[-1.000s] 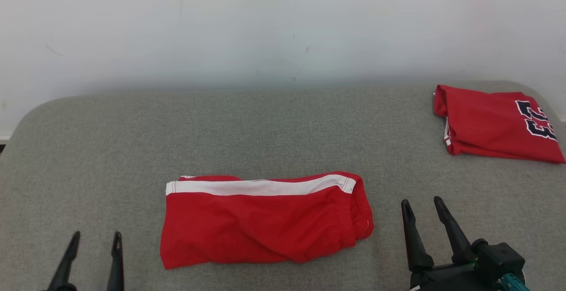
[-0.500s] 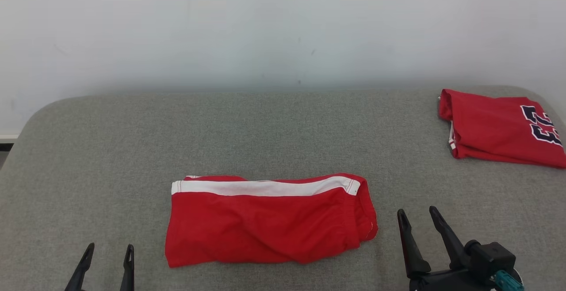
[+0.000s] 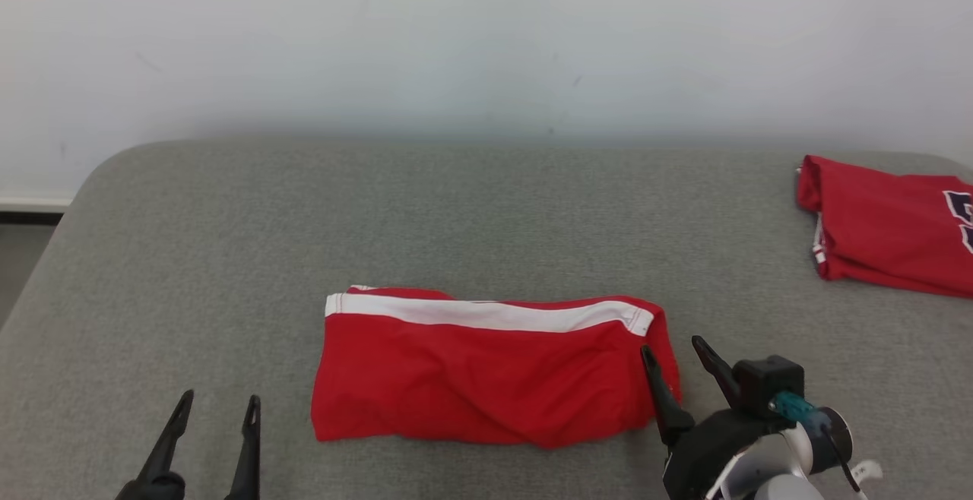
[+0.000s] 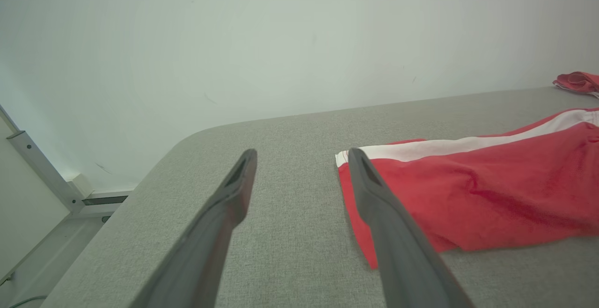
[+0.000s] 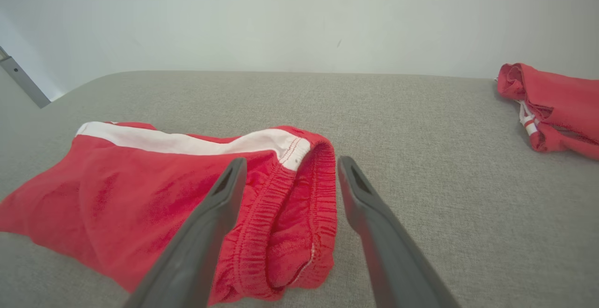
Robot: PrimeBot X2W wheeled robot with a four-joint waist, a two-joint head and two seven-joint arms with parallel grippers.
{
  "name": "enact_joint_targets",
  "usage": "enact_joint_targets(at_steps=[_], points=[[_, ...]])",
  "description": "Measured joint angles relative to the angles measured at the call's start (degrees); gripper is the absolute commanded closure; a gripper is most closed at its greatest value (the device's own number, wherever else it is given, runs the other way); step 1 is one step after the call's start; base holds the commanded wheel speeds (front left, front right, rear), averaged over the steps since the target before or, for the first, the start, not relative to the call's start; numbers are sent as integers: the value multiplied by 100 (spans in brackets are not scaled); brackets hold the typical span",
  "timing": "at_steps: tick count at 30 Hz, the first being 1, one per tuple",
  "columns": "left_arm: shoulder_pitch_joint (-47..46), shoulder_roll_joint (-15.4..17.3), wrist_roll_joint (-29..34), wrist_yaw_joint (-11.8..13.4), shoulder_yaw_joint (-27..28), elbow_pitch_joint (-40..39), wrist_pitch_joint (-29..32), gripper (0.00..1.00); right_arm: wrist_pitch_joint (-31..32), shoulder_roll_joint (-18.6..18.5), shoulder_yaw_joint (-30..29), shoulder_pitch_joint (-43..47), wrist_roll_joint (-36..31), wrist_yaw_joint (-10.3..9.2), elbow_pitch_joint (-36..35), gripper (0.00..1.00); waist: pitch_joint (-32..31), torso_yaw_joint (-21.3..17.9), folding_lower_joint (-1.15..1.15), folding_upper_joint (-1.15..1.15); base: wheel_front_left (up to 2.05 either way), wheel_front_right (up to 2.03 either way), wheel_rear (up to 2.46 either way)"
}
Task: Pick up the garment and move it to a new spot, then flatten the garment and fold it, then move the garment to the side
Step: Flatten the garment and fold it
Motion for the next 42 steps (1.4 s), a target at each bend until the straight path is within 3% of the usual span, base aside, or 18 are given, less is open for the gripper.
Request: enact_joint_targets(at_steps=[12, 23, 29, 30, 31, 32, 35, 38, 42], points=[[-407, -168, 5, -151, -167, 265, 0, 0, -99, 11, -417, -1116, -285, 0, 2503, 0, 223, 505, 0, 0, 0, 0, 0], [-404, -211, 30, -196, -112, 240, 0, 0, -241, 30, -657, -1589, -198, 11, 3638, 0, 180, 590, 0, 0, 0, 0, 0], [-409, -232, 34, -245, -82, 241, 0, 0, -193, 54, -198, -1880, 86, 4, 3935, 0, 253, 609, 0, 0, 0, 0, 0], [-414, -236, 40, -248, -78, 244, 0, 0, -169, 56, -90, -1919, 192, -9, 3966, 14, 260, 617, 0, 0, 0, 0, 0], [-419, -242, 42, -249, -75, 248, 0, 0, -153, 56, 21, -1946, 285, -9, 3979, 71, 263, 624, 0, 0, 0, 0, 0], [-423, -246, 45, -250, -70, 254, 0, 0, -134, 57, 118, -1961, 355, -9, 4010, 100, 260, 629, 0, 0, 0, 0, 0], [-424, -264, 47, -250, -49, 267, 0, 0, -81, 3, 258, -2010, 602, -8, 4081, 100, 229, 628, 0, 0, 0, 0, 0], [-419, -267, 48, -250, -21, 263, 0, 0, -87, -289, 388, -2042, 733, 18, 4109, 100, 195, 602, 0, 0, 0, 0, 0], [-352, -260, 48, -249, 31, 249, 0, 0, -21, -1078, 482, -2119, 881, 14, 4141, 100, 166, 535, 0, 0, 0, 0, 0]])
